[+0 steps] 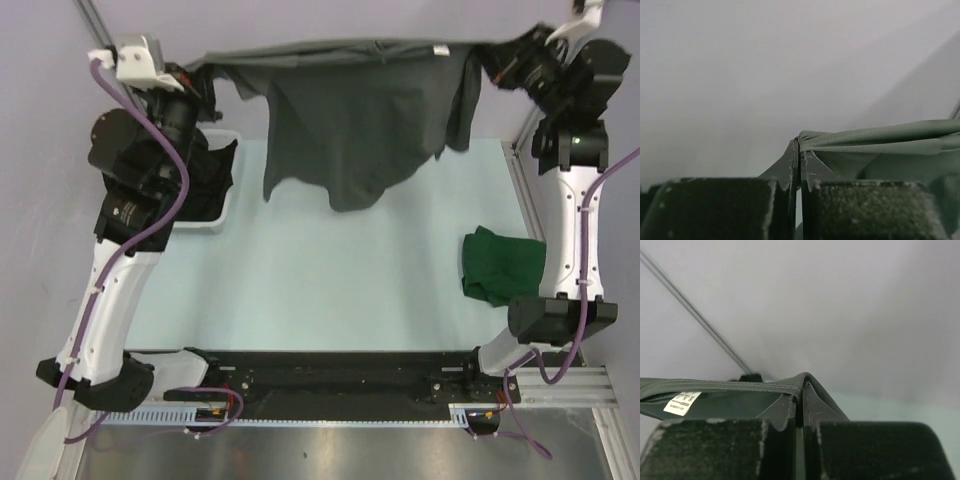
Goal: Fold and stack the t-shirts
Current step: Flatten out the tshirt
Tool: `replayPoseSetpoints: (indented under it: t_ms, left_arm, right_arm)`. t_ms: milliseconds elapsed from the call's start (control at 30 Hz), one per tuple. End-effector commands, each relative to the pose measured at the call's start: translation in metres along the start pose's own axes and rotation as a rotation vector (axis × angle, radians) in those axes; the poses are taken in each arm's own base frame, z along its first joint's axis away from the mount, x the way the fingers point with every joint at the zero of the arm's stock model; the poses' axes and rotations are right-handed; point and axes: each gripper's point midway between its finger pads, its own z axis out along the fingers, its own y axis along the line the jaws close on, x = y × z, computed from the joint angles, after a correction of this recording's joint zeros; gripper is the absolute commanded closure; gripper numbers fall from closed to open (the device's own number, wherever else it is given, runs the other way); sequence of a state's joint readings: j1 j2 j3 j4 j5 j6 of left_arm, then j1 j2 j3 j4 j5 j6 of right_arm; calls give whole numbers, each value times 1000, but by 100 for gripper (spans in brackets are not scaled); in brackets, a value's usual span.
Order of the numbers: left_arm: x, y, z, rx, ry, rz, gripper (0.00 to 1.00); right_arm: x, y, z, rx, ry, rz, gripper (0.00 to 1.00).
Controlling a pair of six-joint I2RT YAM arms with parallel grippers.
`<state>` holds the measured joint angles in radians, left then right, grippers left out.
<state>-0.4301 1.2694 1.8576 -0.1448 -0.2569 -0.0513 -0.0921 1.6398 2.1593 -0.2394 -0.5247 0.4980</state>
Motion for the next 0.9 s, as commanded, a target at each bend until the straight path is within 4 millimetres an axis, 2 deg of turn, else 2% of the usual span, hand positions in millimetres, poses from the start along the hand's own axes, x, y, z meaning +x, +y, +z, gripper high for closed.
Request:
replayPoseSetpoints:
  t_ms: [0, 33, 67, 133, 167, 200, 300, 367, 400, 433, 500, 567, 600, 633, 700, 733, 800, 833, 867]
  left_arm:
    - [43, 21, -28, -84, 127, -52, 100]
    - [52, 24, -34, -92, 154, -56, 100]
    - [60, 27, -48, -95, 189, -56, 100]
    - [70, 28, -59, -90, 225, -60, 100]
    - [75, 30, -68, -92, 252, -53, 100]
    - [75, 31, -73, -94, 259, -48, 100]
    - [80, 36, -82, -103, 293, -17, 100]
    - [85, 36, -85, -97, 331, -6, 100]
    - [90, 35, -85, -95, 352, -8, 100]
    - [94, 34, -88, -93, 380, -7, 100]
    - [100, 30, -94, -76, 418, -40, 100]
    - [115, 24, -107, -56, 482, -82, 100]
    - [114, 24, -116, -53, 488, -106, 100]
    - [130, 23, -127, -48, 545, -118, 100]
    - [143, 21, -143, -50, 605, -164, 100]
    - [159, 23, -161, -57, 664, -179, 100]
    - [177, 18, -179, -43, 741, -220, 100]
    - [195, 20, -199, -59, 814, -231, 100]
    - [203, 19, -208, -64, 846, -259, 100]
  right_arm:
    - [102, -88, -33, 332, 213, 252, 100]
    - [115, -91, -42, 363, 237, 273, 100]
    - [137, -92, -60, 421, 287, 318, 100]
    - [153, -95, -77, 480, 315, 331, 100]
    - [172, -101, -91, 531, 366, 353, 100]
    - [170, -98, -100, 551, 359, 343, 100]
    - [183, -104, -120, 613, 407, 345, 100]
    - [194, -105, -129, 627, 470, 391, 100]
    - [194, -113, -130, 641, 490, 425, 100]
    - [206, -113, -140, 668, 557, 476, 100]
    - [212, -115, -149, 682, 621, 521, 100]
    - [219, -111, -165, 719, 672, 536, 100]
    - [223, -112, -173, 737, 686, 537, 100]
    - [223, -103, -183, 744, 693, 536, 100]
    - [233, -94, -197, 761, 732, 554, 100]
    - [251, -84, -213, 778, 803, 568, 100]
    - [274, -76, -235, 811, 891, 584, 100]
    - [294, -69, -256, 829, 969, 610, 100]
    - [306, -65, -269, 842, 1010, 621, 100]
